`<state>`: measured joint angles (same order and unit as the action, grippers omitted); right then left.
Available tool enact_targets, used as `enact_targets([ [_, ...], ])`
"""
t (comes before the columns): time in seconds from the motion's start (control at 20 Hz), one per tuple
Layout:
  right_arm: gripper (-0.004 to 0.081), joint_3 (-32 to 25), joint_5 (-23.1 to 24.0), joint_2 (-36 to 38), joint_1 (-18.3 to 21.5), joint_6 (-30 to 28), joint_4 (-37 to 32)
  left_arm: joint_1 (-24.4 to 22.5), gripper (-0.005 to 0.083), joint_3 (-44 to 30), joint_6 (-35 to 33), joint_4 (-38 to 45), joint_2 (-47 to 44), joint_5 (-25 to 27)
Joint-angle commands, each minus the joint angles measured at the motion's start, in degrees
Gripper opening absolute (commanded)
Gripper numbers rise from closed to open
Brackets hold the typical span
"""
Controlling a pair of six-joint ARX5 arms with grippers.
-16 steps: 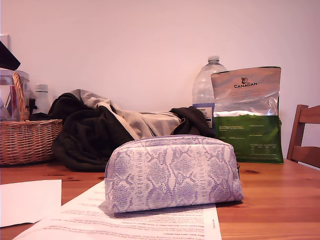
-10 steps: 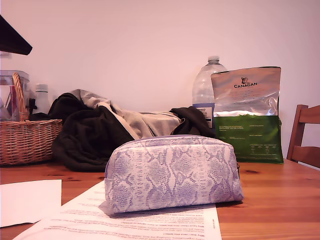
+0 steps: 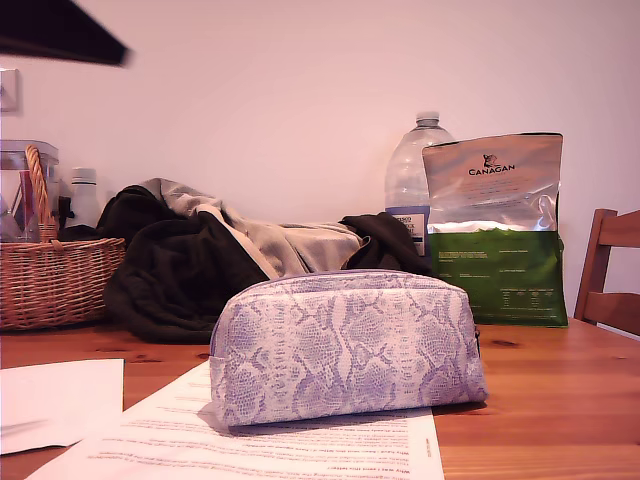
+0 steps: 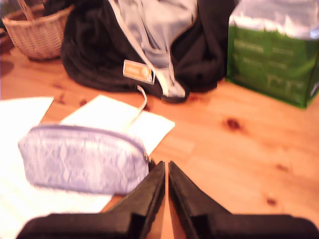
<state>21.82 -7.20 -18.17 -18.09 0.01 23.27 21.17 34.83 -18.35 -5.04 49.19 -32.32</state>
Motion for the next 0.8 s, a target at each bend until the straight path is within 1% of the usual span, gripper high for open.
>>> enact_targets([
  [0.0, 0.0002, -0.9, -0.3, -1.7, -0.3, 0.2, -1.9, 2.3, 0.0141, 2.8, -1.8, 1.7, 5.2, -1.1],
  [0.05, 0.0029, -0.9, -0.3, -2.6, -0.3, 0.2, -2.7, 3.7, 0.0179, 4.0, -2.3, 2.5, 8.2, -1.4],
  [0.1, 0.0074, -0.9, -0.4, -3.7, -0.3, 0.2, -3.5, 4.9, 0.0222, 5.4, -2.9, 3.2, 11.5, -2.0],
  [0.2, 0.0197, -0.9, -0.4, -6.1, -0.3, 0.2, -4.7, 7.1, 0.031, 8.3, -3.2, 4.2, 18.6, -2.1],
  [0.25, 0.0247, -0.9, -0.4, -7.3, -0.3, 0.2, -5.1, 7.8, 0.0352, 10.0, -3.1, 4.2, 22.1, -2.3],
  [0.3, 0.0278, -0.9, -0.4, -8.4, -0.3, 0.2, -5.6, 8.4, 0.0393, 11.7, -3.1, 4.0, 25.3, -2.4],
  [0.35, 0.0287, -0.9, -0.4, -9.6, -0.3, 0.2, -6.1, 9.0, 0.0416, 13.7, -3.1, 3.2, 28.5, -2.4],
  [0.55, 0.0339, -0.7, -1.0, -14.2, -0.3, 0.2, -9.2, 11.9, 0.0426, 21.7, -3.2, -0.9, 39.3, -3.0],
  [0.65, 0.0345, -0.7, -1.2, -16.1, -0.3, 0.2, -11.0, 12.7, 0.0468, 24.3, -3.3, -2.7, 43.4, -3.3],
  [0.75, 0.0383, -0.7, -1.2, -18.5, -0.2, 0.2, -12.2, 13.9, 0.0469, 25.8, -4.2, -4.9, 46.5, -4.2],
])
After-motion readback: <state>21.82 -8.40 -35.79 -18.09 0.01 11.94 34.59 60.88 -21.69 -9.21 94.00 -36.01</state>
